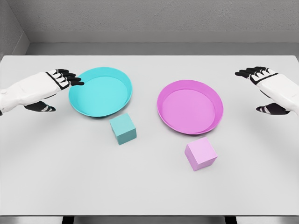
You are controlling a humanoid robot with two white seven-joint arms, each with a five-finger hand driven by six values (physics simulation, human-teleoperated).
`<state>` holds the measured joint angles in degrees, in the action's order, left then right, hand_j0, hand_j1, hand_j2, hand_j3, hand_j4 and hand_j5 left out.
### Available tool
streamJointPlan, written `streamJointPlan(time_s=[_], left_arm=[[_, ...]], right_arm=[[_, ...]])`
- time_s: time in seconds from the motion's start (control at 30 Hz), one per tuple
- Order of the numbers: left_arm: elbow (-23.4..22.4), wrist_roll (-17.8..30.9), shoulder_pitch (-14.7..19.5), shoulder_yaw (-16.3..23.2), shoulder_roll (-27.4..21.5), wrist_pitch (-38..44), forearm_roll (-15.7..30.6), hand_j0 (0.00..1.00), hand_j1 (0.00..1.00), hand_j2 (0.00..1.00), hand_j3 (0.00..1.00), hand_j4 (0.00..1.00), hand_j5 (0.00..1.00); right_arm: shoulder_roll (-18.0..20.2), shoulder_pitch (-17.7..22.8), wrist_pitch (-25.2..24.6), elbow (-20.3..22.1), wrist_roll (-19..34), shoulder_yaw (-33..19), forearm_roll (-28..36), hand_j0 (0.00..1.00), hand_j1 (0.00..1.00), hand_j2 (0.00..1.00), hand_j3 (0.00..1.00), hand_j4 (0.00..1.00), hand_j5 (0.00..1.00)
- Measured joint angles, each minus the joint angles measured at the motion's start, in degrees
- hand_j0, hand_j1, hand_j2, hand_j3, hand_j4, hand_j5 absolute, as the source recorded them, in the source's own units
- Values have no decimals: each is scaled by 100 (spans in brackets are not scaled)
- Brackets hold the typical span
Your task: Place the blocks in the corresponding plates according to their colors
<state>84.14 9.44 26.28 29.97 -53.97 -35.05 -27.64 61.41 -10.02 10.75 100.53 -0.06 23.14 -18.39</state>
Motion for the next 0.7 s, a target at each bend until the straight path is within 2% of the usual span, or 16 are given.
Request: streamJointPlan(time_s=[0.17,0.3,0.43,0.53,0.6,0.7], left_arm=[[5,0,0,-1,7,0,-3,100,100,100,100,100,100],[16,0,69,101,118,1,-61,100,100,100,100,100,100],[244,1,158,392,315,1,-273,100,100,100,100,100,100],[383,25,466,705,446,2,-393,100,100,100,100,100,100],[443,42,641,948,577,1,-487,100,100,100,100,100,100],[479,54,861,1335,746,1,-574,100,100,100,100,100,100]], right_arm=[[10,-18,24,0,2,-12,-7,100,100,100,100,100,100],[19,-412,266,1,274,-15,-18,100,100,100,100,100,100],[6,-905,943,7,1072,-3,-24,100,100,100,100,100,100],[-62,-1221,1586,9,1600,73,-24,100,100,100,100,100,100],[-179,-1476,1917,9,1965,324,-23,100,100,100,100,100,100],[-293,-1485,2227,10,2379,640,-35,100,100,100,100,100,100]])
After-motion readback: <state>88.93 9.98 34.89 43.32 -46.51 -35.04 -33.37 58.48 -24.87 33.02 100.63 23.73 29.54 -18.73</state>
